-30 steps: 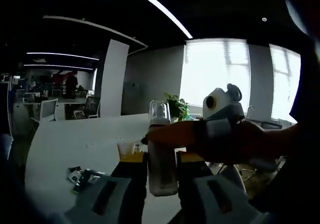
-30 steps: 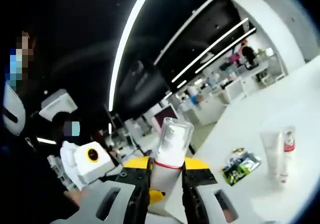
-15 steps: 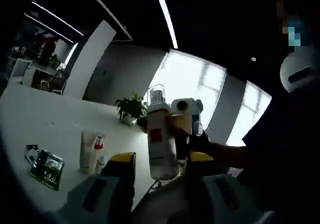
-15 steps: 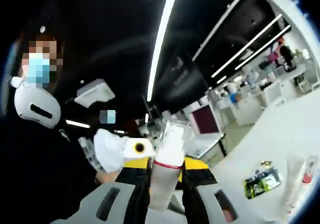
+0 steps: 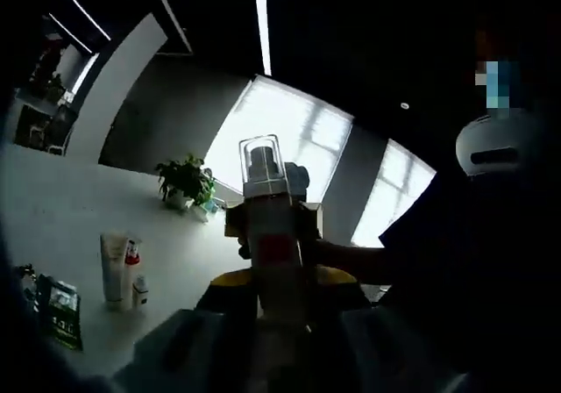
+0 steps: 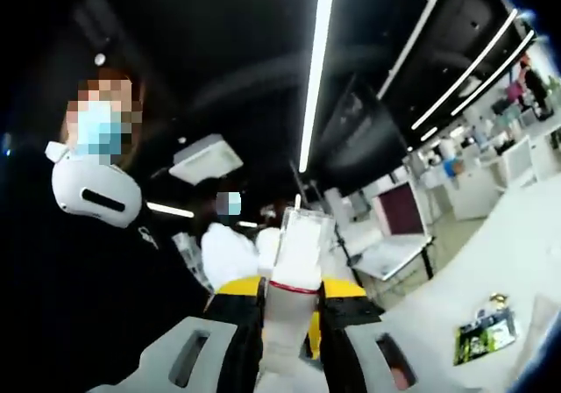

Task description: Arrange the skincare products in the storage area until every visible bottle or jar stands upright without overlapping.

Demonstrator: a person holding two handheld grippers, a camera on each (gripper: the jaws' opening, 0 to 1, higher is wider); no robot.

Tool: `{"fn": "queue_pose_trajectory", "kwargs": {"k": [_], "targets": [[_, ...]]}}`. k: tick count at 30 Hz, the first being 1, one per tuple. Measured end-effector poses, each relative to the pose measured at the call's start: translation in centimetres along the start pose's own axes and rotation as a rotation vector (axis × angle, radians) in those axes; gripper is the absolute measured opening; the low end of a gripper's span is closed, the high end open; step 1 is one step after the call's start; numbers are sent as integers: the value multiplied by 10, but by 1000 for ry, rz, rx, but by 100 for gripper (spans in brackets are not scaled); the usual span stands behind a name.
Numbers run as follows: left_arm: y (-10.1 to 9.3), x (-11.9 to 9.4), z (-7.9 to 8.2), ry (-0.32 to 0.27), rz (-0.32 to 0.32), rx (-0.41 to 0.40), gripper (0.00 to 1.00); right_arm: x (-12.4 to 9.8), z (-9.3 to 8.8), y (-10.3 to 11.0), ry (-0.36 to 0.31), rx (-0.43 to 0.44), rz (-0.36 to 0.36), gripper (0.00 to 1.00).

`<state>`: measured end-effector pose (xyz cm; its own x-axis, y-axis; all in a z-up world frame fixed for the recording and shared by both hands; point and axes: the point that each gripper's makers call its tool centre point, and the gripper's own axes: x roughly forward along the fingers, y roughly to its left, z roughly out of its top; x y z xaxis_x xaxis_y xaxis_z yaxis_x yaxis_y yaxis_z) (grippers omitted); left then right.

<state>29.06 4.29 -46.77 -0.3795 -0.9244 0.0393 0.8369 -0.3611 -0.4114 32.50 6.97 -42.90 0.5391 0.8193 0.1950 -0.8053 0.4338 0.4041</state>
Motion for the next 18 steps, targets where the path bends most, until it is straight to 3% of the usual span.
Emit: {"fn": "queue_pose_trajectory", "kwargs": {"k": [1,4,7,8,11,12,14,18], "targets": [[8,0,4,-20,72,64,17,0,3,-3,-11,-10,-18,15],[17,0,7,-15,158,98,17,-1,7,-15,-20,-9,-92,16],[28,-3,12,-9,255,161,17,-2,9,-25,-3,-30,-176,17],[35,-6,14,6,319,201,17,-3,6,-31,28,-46,-231,18],[44,-11,21,14,424,275,17,-4,0,-43,70,-62,-363,33],[47,-12,25,14,464,302,17,-4,2,-50,29,-30,-462,41],[54,-13,29,20,547,357,17,-4,5,-53,-23,-1,-524,49],[71,-13,23,55,652,389,17,-14,12,-60,-122,46,-648,41]]}}
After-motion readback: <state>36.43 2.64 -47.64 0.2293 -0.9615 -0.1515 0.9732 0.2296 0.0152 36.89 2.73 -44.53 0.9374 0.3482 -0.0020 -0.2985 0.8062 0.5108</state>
